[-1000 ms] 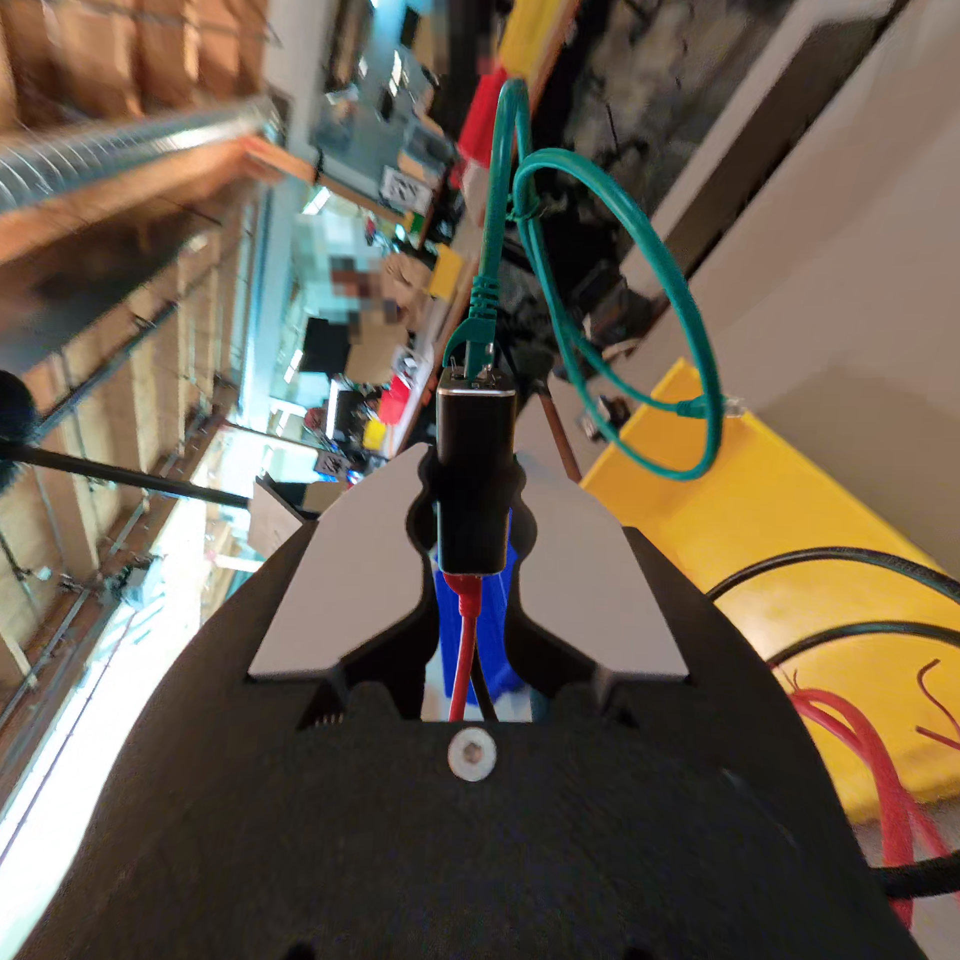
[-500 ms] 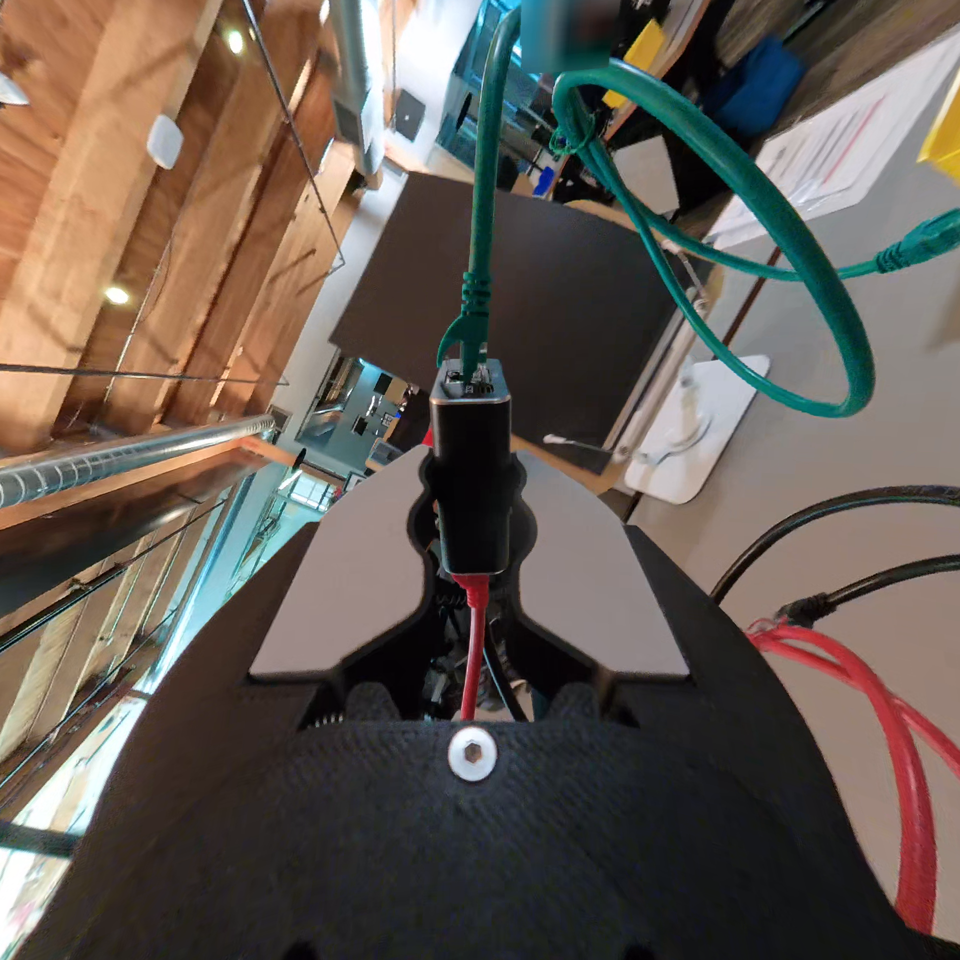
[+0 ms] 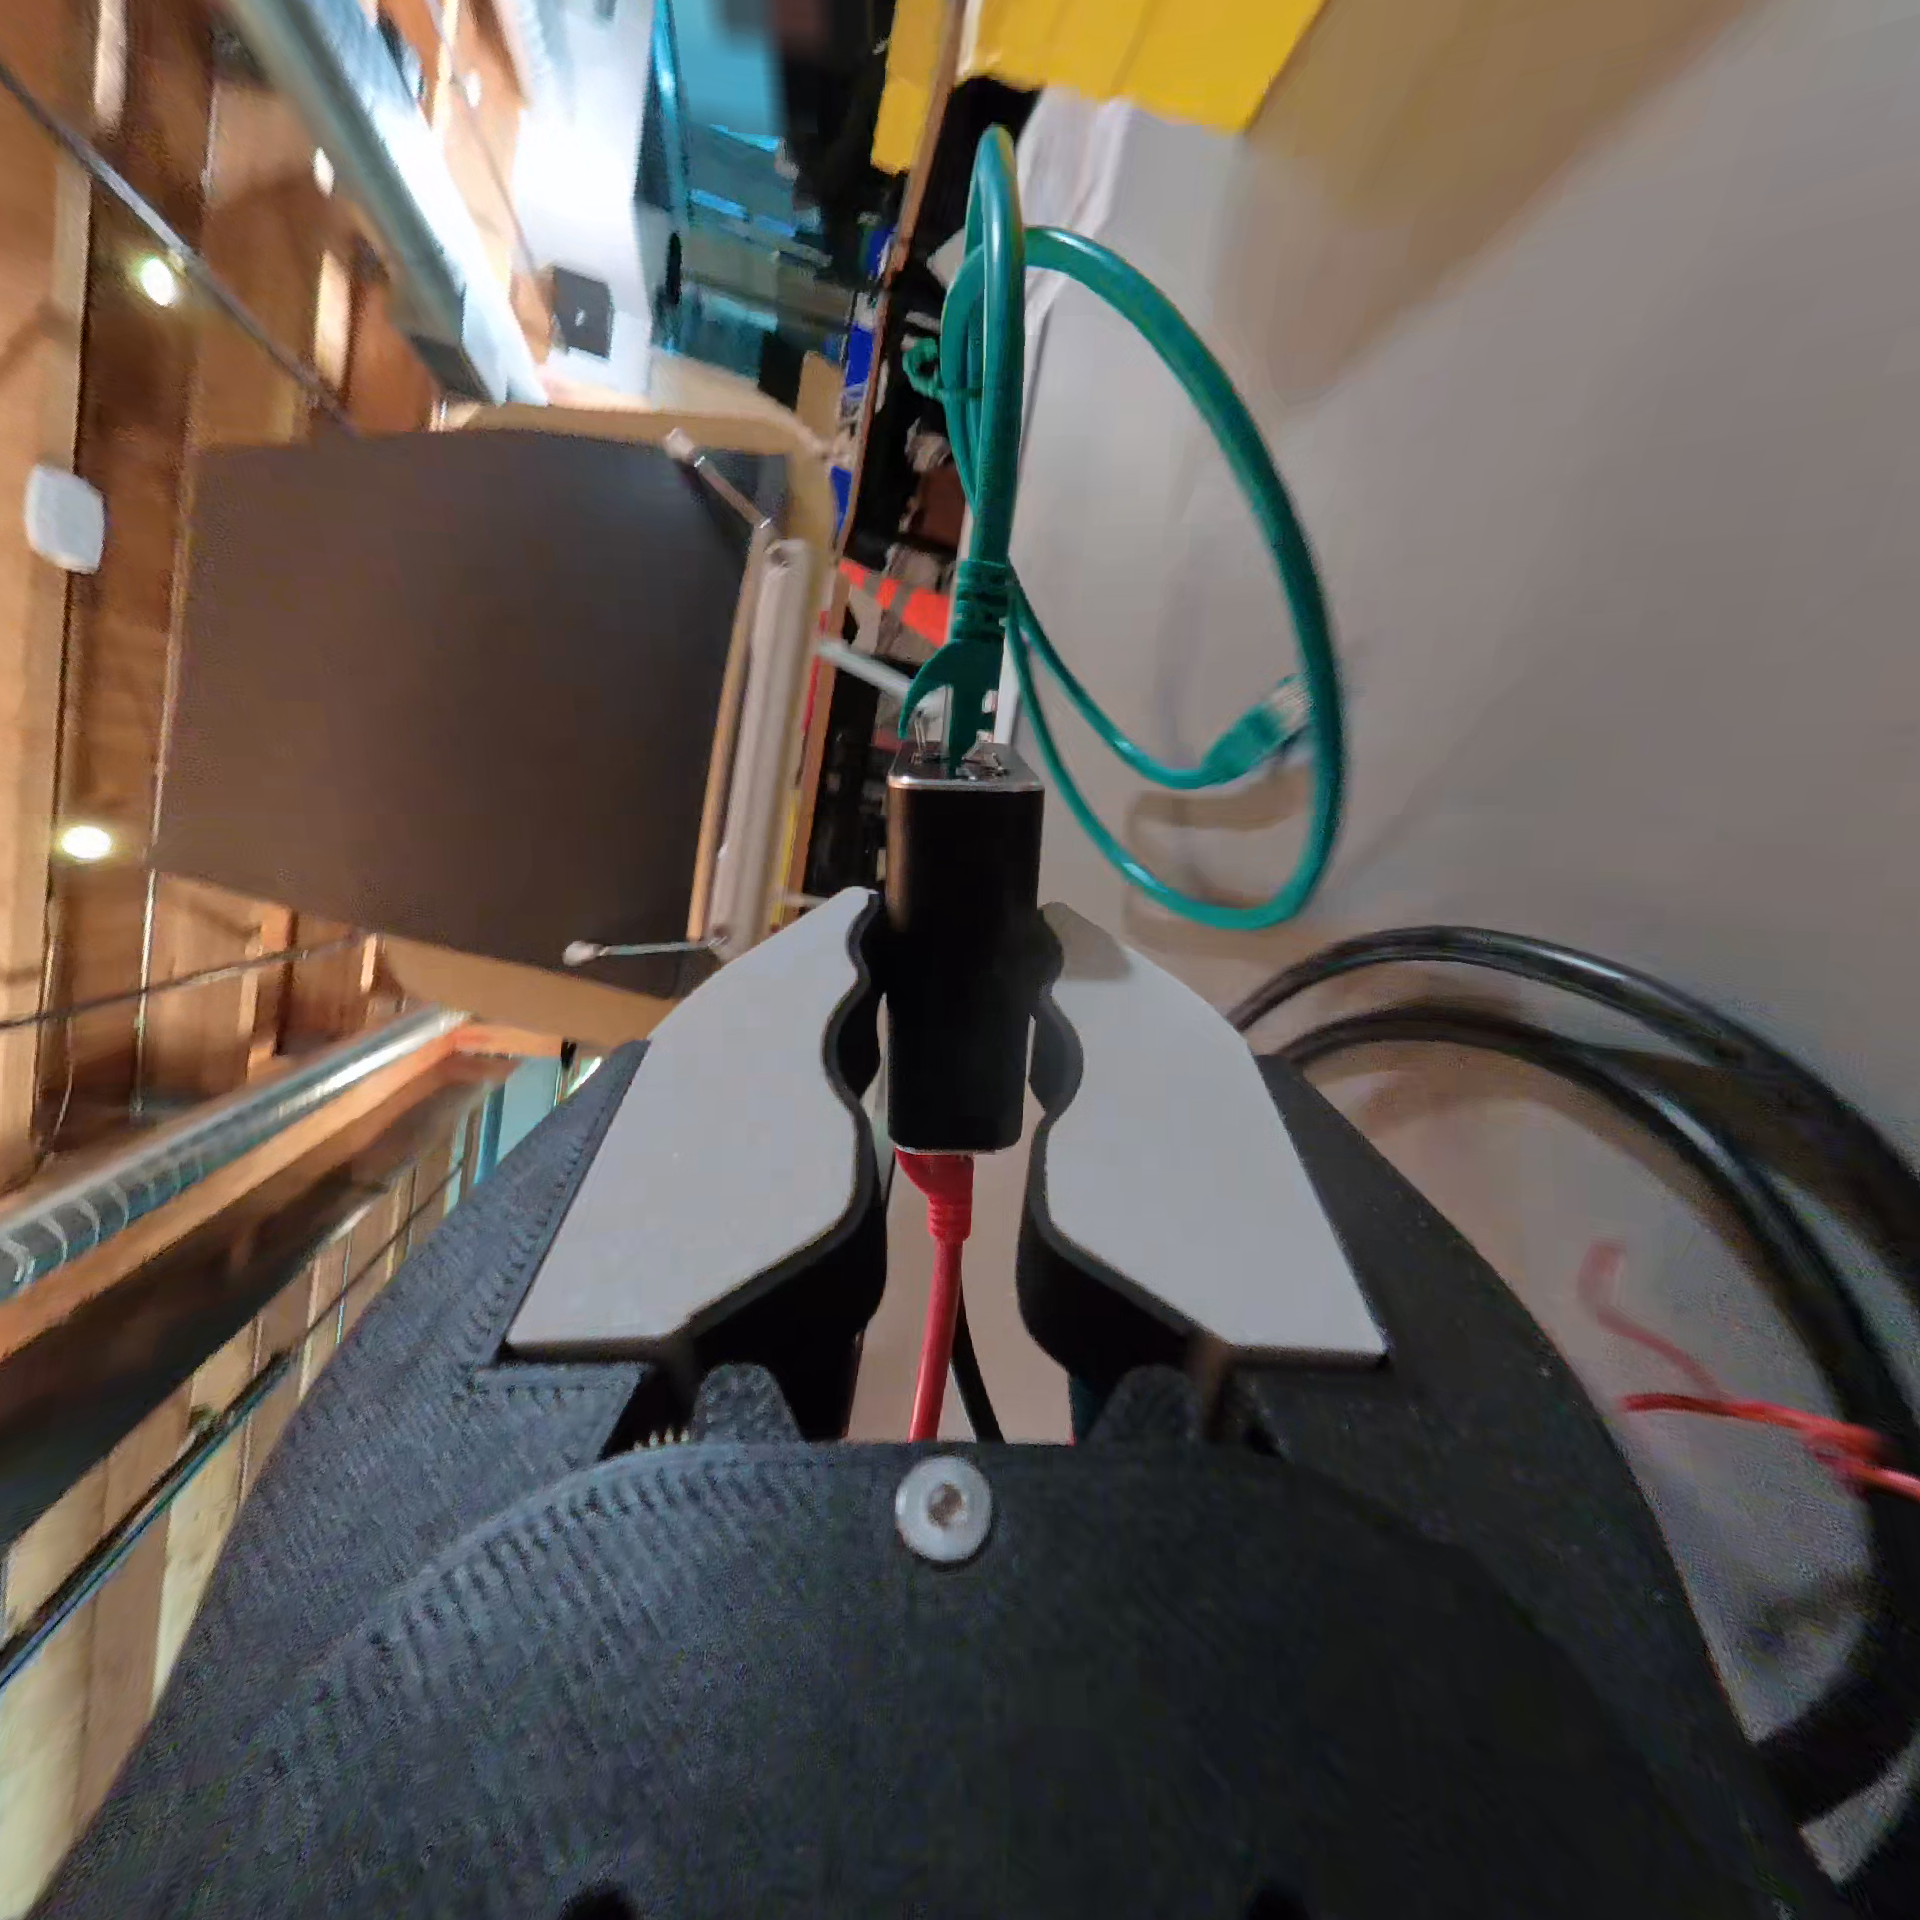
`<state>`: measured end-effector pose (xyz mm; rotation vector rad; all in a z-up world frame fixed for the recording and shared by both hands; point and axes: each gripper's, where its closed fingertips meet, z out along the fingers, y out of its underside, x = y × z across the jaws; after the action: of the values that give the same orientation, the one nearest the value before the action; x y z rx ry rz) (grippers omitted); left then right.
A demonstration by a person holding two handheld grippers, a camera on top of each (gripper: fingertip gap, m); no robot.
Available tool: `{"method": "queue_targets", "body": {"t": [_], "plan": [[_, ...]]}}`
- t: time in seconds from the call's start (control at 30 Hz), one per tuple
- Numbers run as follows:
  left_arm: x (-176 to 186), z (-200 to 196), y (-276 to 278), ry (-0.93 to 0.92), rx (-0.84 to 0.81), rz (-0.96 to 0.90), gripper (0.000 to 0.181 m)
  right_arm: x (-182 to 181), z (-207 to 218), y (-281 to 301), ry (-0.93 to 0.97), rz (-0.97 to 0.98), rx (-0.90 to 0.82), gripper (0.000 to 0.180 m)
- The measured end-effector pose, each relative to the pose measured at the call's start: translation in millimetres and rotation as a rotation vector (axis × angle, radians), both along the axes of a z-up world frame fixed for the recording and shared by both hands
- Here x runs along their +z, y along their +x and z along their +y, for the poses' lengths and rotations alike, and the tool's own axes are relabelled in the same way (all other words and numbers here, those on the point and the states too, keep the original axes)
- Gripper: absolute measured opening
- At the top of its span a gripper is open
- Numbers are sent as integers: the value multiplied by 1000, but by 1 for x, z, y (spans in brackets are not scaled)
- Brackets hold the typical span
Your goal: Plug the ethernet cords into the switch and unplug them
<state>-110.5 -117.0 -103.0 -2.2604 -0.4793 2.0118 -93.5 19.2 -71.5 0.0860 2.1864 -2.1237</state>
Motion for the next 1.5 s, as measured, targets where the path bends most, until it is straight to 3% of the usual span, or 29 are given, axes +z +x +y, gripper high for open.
{"method": "queue_targets", "body": {"t": [0.17, 0.4, 0.67, 0.7, 0.77, 0.87, 0.93, 1.17, 1.27, 1.33, 1.4, 1.5], "plan": [[-31, 25, -1, -23, -106, -61, 25, -7, -17, -13, 52, 110, -49, 36], [-29, 24, 1, 17, -98, -55, 27, -43, -53, -15, 243, 169, 33, 41], [-30, 29, 6, -3, -158, -58, 26, -66, -68, -17, 397, 536, 17, 45], [-31, 34, 8, -21, -179, -56, 26, -73, -67, -16, 429, 566, 26, 40], [-35, 36, 7, -59, -175, -69, 26, -82, -64, -16, 483, 608, 32, 12], [-38, 35, 4, 20, -167, -108, 30, -83, -63, -24, 507, 568, -9, 11], [-21, 39, 6, 102, -191, -60, 36, -80, -62, -35, 502, 500, -55, 11], [49, 94, 33, 580, -450, 61, 39, -68, -51, -67, 469, 307, -197, 11], [47, 124, 36, 813, -523, -38, 35, -60, -51, -70, 442, 312, -227, 11], [34, 130, 27, 1114, -487, -170, 44, -51, -52, -68, 401, 326, -234, 11], [16, 124, 17, 1538, -390, -352, 65, -40, -54, -64, 356, 354, -244, 11], [8, 105, 10, 2140, -409, -508, 66, -27, -58, -53, 299, 402, -251, 11]]}}
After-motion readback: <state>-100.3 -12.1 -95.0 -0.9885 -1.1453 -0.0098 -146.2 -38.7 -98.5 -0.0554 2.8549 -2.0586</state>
